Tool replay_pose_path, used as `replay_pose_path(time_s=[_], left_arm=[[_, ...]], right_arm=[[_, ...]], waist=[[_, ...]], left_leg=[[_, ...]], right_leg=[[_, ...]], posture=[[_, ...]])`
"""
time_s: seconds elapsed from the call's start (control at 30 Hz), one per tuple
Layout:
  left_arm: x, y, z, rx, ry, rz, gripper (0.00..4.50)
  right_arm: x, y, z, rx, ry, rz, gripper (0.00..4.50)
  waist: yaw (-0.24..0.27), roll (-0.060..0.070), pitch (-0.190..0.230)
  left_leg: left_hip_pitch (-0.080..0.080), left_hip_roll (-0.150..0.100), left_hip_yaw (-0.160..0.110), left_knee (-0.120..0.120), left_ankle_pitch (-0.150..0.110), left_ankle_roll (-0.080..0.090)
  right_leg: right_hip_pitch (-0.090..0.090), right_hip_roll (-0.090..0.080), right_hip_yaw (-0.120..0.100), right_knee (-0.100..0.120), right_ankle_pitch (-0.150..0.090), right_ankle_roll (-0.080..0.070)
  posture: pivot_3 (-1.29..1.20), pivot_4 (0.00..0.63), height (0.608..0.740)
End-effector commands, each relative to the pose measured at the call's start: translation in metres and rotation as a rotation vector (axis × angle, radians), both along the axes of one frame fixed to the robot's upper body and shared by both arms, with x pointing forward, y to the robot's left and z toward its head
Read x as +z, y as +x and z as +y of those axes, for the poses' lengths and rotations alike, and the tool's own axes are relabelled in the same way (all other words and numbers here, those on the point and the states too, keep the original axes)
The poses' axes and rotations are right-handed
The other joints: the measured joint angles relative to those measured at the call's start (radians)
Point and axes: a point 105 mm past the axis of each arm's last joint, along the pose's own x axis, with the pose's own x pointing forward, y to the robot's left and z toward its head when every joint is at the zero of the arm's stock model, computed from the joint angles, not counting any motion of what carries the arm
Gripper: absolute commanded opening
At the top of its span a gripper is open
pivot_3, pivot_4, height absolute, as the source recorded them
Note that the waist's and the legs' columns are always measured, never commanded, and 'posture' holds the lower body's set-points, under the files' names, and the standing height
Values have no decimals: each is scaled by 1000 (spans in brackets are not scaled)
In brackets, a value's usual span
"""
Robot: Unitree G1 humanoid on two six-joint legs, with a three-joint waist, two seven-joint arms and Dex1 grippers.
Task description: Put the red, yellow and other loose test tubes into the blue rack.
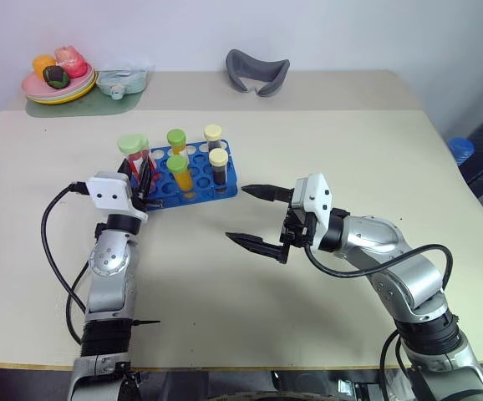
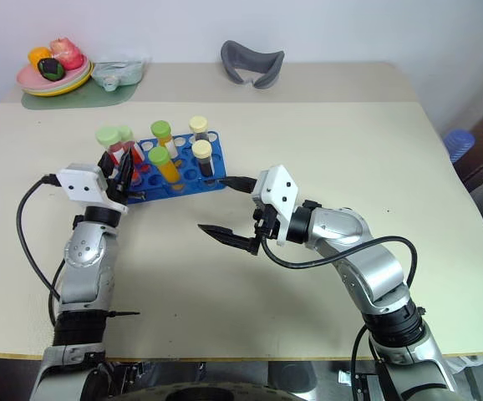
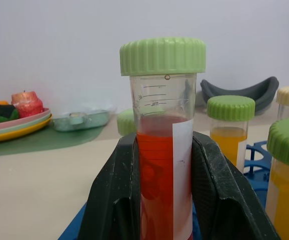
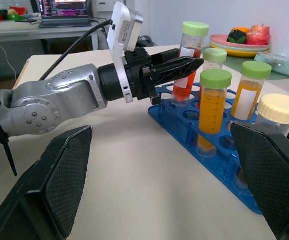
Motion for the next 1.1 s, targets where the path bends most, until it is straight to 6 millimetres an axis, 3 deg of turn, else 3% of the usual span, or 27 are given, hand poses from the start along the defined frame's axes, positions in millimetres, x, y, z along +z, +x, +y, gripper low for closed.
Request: replay_pose_path(time_s=[0.03, 0.43, 1.1], left_arm=[[-4, 0, -2, -15, -19, 11, 737], [4, -14, -9, -13, -41, 27, 737], [4, -1, -11, -6, -57, 12, 737]], right_arm=[[12, -7, 2, 21, 18, -54, 4500], [12, -7, 2, 22, 24, -48, 4500], [12, -8, 3, 18, 24, -49, 4500]], waist=[[1, 0, 0], [0, 0, 0], [3, 0, 0]], left_leg=[[0, 0, 0, 0, 0, 0], [0, 0, 0, 0, 0, 0], [0, 0, 0, 0, 0, 0]], right_leg=[[0, 0, 0, 0, 0, 0], [0, 0, 0, 0, 0, 0], [0, 0, 0, 0, 0, 0]], posture=[[0, 150, 740], [0, 150, 740], [0, 150, 740]])
